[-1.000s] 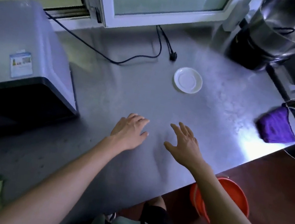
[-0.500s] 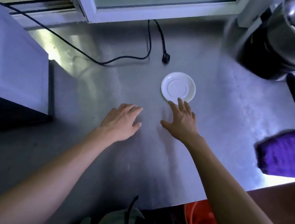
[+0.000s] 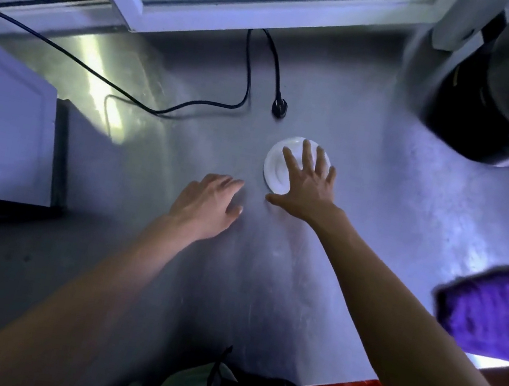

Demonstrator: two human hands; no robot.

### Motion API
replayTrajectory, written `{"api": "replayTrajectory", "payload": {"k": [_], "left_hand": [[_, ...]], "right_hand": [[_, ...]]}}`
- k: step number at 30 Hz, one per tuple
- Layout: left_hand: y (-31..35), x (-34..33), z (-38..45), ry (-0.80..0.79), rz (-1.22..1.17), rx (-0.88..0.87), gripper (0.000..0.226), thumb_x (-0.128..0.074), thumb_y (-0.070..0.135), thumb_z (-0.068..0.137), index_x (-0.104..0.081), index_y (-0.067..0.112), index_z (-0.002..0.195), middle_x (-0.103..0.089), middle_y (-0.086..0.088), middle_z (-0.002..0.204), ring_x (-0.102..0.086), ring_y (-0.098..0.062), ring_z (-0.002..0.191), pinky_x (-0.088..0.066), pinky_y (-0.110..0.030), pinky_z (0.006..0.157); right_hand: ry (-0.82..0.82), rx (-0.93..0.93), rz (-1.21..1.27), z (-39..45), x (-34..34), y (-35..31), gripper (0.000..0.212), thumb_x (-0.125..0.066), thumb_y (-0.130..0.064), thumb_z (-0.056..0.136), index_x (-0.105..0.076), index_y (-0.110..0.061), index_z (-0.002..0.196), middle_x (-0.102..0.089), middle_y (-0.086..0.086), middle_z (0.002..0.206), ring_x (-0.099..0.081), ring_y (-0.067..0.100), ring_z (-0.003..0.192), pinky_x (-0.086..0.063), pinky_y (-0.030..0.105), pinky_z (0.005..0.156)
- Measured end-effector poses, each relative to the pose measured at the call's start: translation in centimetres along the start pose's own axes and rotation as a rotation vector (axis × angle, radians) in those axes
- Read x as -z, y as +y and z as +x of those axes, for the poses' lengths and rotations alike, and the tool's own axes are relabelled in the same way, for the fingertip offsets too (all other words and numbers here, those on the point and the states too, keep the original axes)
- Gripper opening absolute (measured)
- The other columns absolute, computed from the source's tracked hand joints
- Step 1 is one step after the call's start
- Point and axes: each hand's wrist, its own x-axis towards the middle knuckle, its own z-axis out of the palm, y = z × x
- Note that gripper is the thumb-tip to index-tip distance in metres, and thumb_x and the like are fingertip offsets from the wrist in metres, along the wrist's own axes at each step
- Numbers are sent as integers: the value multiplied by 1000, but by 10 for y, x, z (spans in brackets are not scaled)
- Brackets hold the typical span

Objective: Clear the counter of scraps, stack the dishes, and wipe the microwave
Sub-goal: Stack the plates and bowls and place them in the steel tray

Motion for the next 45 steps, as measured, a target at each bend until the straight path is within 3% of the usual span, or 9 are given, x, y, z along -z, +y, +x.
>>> {"api": "replayTrajectory", "payload": {"k": [7,13,20,32,37,45], "left_hand": [[-5,0,16,-4,-66,29,49,-54,39,94,-48,22,139,-55,2,138,-47,-25,129,-46,-48,98],[-16,-1,0,9,-89,66,48,-54,39,95,-49,20,138,-55,0,138,-46,-27,130,-46,-48,98],[-36,0,-43,41,-117,128,46,-53,38,96,-50,17,137,-54,-2,138,-45,-27,131,-45,-47,98],[-104,-42,-188,117,-248,373,54,-45,45,98,-39,25,148,-43,2,151,-38,-23,138,-37,-47,108],[-131,-73,-272,149,-347,478,57,-42,45,100,-31,25,153,-32,3,159,-26,-20,146,-30,-47,116],[-175,-128,-419,251,-379,594,57,-42,43,101,-31,22,153,-28,0,160,-27,-22,145,-31,-45,113]], "right_hand": [[-73,55,-71,30,6,1,125,-64,-82,64,6,-34,156,21,7,165,21,43,148,-3,74,111],[-16,54,-51,28,4,-8,119,-70,-77,60,-8,-37,153,-2,5,163,-1,42,148,-26,66,107],[24,142,-51,-2,-8,-53,114,-66,-79,57,-14,-38,149,-11,5,160,-12,40,144,-32,63,103],[52,410,-142,-91,-38,-186,112,-65,-80,59,-15,-38,150,-12,4,160,-14,38,143,-32,62,103],[16,512,-223,-140,-56,-245,114,-65,-81,62,-10,-39,152,-6,3,163,-10,39,146,-30,62,105],[-5,665,-332,-243,-104,-343,116,-62,-84,64,-6,-38,154,-1,4,164,-6,39,148,-28,63,107]]}}
